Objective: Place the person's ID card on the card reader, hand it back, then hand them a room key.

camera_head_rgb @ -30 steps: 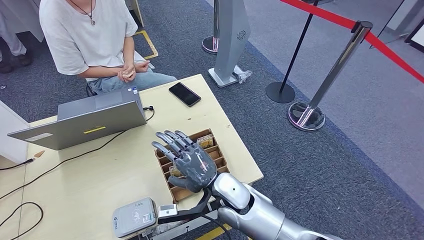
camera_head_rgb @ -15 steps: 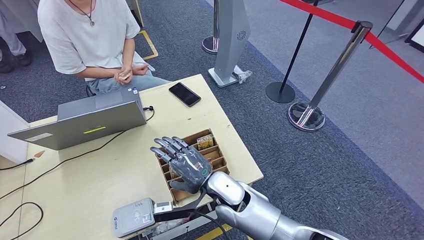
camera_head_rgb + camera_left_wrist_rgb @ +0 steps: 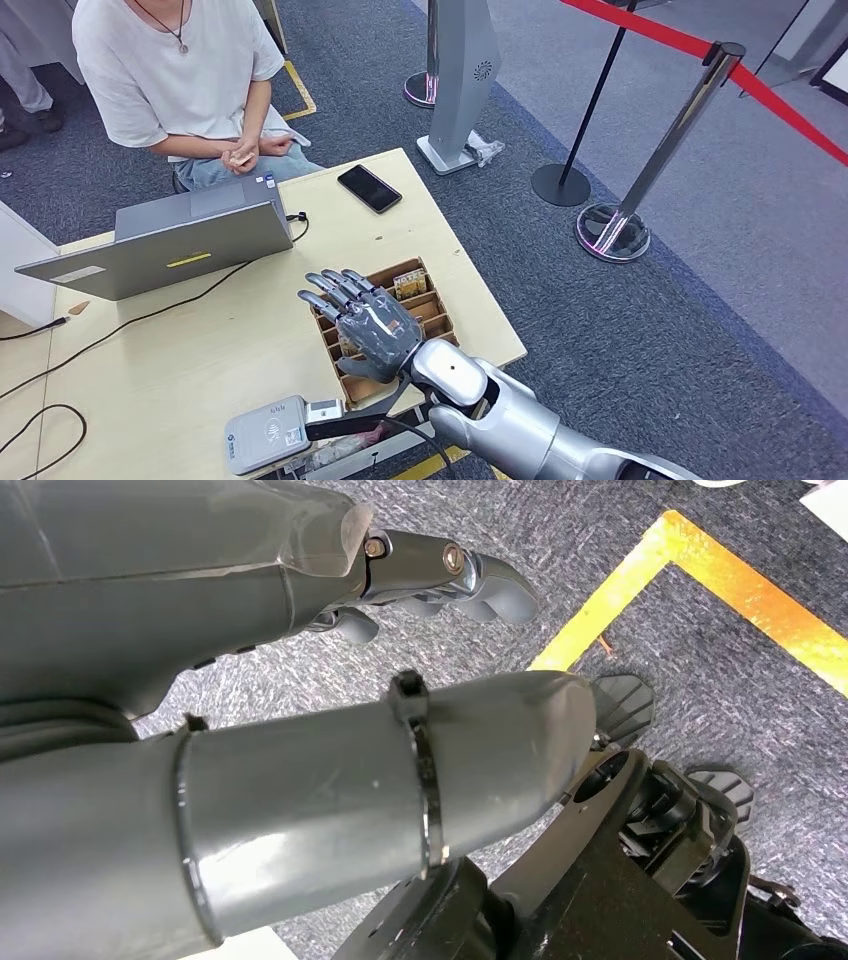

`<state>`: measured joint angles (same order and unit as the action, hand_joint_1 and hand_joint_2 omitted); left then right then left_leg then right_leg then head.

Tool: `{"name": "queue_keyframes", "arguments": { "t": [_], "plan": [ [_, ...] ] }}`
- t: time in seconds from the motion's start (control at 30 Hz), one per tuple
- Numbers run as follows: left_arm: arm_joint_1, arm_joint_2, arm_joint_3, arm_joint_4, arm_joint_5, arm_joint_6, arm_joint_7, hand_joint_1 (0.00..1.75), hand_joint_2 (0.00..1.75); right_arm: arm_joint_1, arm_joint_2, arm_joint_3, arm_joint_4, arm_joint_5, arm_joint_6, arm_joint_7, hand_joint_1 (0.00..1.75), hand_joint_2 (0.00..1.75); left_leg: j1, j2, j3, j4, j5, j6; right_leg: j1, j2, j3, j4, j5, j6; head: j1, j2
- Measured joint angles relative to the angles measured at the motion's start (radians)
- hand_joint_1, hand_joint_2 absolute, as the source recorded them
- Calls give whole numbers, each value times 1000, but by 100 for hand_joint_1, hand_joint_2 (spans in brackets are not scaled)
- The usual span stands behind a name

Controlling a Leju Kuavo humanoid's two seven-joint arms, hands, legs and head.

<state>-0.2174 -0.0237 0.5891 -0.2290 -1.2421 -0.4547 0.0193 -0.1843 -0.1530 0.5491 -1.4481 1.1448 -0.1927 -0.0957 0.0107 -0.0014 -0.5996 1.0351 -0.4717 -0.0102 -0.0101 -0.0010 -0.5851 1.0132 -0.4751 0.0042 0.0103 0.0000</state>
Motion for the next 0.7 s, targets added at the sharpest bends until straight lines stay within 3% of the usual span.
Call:
{"name": "queue_keyframes", "arguments": {
  "t": [0.7],
  "plan": [
    [5, 1, -18, -1, 28, 18, -3, 0, 0, -47, -8, -16, 13, -38, 55, 42, 0, 175, 0, 0, 0, 0, 0, 0, 0, 0, 0, 0, 0, 0, 0, 0]
  ]
}}
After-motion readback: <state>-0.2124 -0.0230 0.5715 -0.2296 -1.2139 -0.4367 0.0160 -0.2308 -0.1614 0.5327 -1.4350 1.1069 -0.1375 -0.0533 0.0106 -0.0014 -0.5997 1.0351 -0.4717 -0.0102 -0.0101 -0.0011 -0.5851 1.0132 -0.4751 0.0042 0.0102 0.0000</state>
